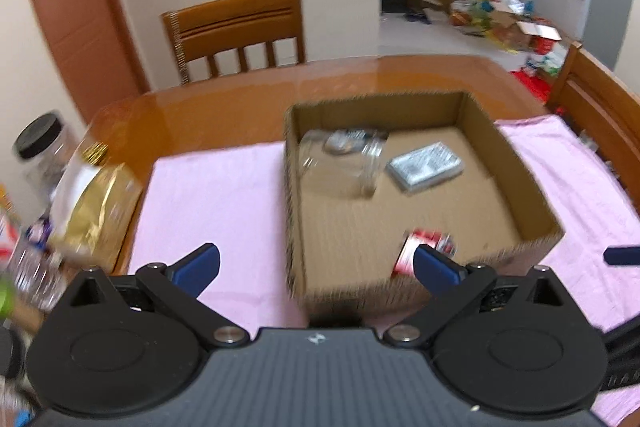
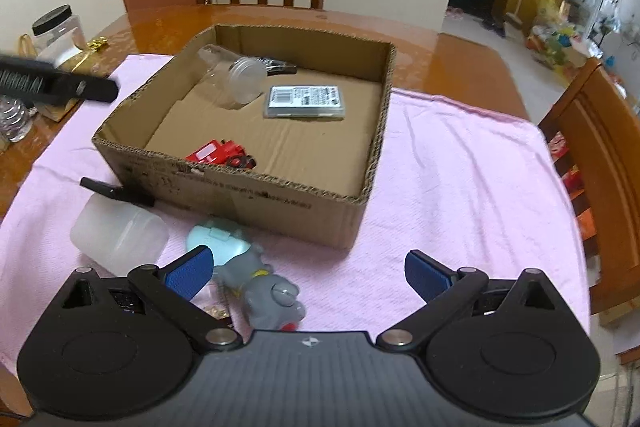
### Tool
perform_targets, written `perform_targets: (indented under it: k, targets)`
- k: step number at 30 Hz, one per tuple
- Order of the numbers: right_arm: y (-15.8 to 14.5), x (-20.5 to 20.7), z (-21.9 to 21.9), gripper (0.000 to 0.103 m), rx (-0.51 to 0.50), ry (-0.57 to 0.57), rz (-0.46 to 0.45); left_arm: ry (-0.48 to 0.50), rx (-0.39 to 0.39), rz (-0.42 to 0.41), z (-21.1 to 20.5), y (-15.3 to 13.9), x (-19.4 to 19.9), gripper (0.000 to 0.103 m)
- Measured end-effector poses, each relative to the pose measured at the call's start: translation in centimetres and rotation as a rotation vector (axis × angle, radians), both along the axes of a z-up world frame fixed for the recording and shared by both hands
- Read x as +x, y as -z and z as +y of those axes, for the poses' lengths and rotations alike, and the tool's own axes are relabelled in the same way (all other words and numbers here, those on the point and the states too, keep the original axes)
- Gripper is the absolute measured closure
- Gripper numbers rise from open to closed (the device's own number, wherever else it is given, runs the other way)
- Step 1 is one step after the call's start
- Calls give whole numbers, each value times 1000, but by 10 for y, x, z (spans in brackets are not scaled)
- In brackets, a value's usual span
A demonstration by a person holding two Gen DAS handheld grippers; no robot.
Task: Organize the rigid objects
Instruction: 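Lift both open tools out of the box toward the remaining objects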
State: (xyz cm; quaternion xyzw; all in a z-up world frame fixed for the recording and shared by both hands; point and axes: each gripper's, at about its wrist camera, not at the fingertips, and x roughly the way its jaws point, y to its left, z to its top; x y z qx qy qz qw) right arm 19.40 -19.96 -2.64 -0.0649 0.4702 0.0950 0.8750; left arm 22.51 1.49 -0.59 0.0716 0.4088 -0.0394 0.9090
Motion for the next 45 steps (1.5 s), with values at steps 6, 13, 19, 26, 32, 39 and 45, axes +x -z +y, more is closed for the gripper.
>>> perform_targets:
  k: [6, 13, 19, 26, 32, 39, 45]
  targets:
    - [8, -5, 4, 0, 3, -24, 32, -67, -32, 61, 9, 31, -31, 1]
    - [15, -14, 13, 0, 2, 31, 52, -133, -40, 92, 22, 54, -47, 1]
    - [18, -6, 32, 0, -30, 42, 51, -113, 16, 79, 26, 56, -48, 1]
    - [34, 14, 57, 0, -97, 62, 73, -75, 5, 70, 33, 51, -48, 1]
    - [33, -7, 55, 0, -105, 71, 98, -43, 0, 64, 33, 52, -47, 1]
    - [42, -32, 48, 0, -132, 63, 128, 1, -13, 78, 23, 57, -42, 1]
    - [46, -54, 34, 0, -133, 48, 158, 44, -13, 93, 13, 61, -41, 1]
